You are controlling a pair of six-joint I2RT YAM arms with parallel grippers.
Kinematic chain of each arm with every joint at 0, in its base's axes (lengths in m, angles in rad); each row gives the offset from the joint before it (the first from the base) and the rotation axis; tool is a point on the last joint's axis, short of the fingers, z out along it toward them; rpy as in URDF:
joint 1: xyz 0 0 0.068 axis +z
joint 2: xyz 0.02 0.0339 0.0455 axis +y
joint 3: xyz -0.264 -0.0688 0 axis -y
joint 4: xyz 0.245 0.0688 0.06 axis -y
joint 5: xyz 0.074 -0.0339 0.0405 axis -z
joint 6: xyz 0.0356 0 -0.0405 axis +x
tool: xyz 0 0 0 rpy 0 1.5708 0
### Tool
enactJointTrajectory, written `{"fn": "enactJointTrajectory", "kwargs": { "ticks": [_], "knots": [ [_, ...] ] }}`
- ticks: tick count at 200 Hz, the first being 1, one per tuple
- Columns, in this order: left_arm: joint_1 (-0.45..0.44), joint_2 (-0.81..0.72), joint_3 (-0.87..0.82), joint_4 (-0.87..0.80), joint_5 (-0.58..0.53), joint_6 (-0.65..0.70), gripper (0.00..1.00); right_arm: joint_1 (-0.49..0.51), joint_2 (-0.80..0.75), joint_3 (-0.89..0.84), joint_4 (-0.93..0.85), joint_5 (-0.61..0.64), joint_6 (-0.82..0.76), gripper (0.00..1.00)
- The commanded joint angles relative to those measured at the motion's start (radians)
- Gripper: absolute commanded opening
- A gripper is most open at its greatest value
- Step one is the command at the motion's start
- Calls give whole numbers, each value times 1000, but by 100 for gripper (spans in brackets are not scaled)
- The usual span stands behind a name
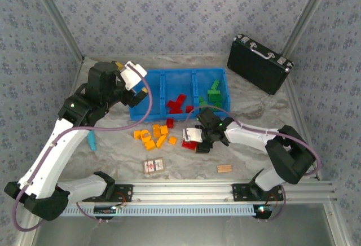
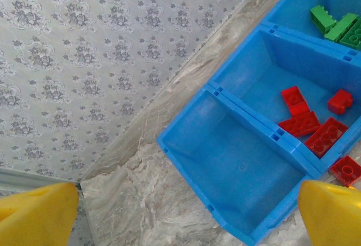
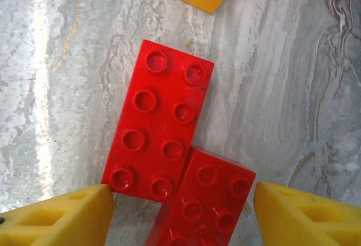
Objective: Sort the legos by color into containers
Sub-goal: Pick up the lego from the bottom-center of the table.
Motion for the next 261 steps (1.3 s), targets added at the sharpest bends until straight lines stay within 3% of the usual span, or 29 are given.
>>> {"fn": "enactJointTrajectory", "kwargs": {
  "ticks": [1, 20, 33, 50, 70, 113, 143, 149, 155, 161, 167, 170, 215, 261],
  "knots": [
    [11, 2, -4, 33, 0, 12, 100, -18, 8, -35, -65, 95, 5, 74],
    [12, 7, -8, 37, 4, 13, 100, -23, 6, -42, -63, 114, 7, 76],
    [15, 6, -13, 41, 4, 17, 100, -30, -4, -50, -58, 117, 11, 83],
    [15, 1, -19, 47, 4, 20, 100, -41, -5, -56, -50, 118, 13, 83],
    [17, -1, -27, 51, 7, 22, 100, -42, 12, -42, -45, 110, 17, 75],
    [18, -8, -27, 50, 6, 26, 100, -48, 56, -24, -48, 94, 20, 46],
    [20, -10, -30, 50, 9, 25, 100, -47, 63, -11, -63, 85, 21, 41],
    [20, -10, -30, 50, 10, 25, 100, -47, 60, -11, -64, 86, 21, 43],
    [20, -10, -30, 50, 11, 24, 100, -48, 57, -10, -67, 88, 24, 51],
    [20, -11, -29, 51, 10, 24, 100, -47, 54, -9, -70, 89, 25, 66],
    [20, -12, -29, 51, 12, 23, 100, -48, 52, -8, -76, 88, 24, 96],
    [20, -11, -28, 51, 12, 24, 100, -48, 51, -6, -78, 87, 23, 99],
    [20, -17, -27, 48, 16, 20, 100, -40, 13, -8, -82, 103, 10, 99],
    [20, -17, -19, 45, 25, 12, 100, -27, -47, -9, -101, 107, 4, 85]
  ]
}}
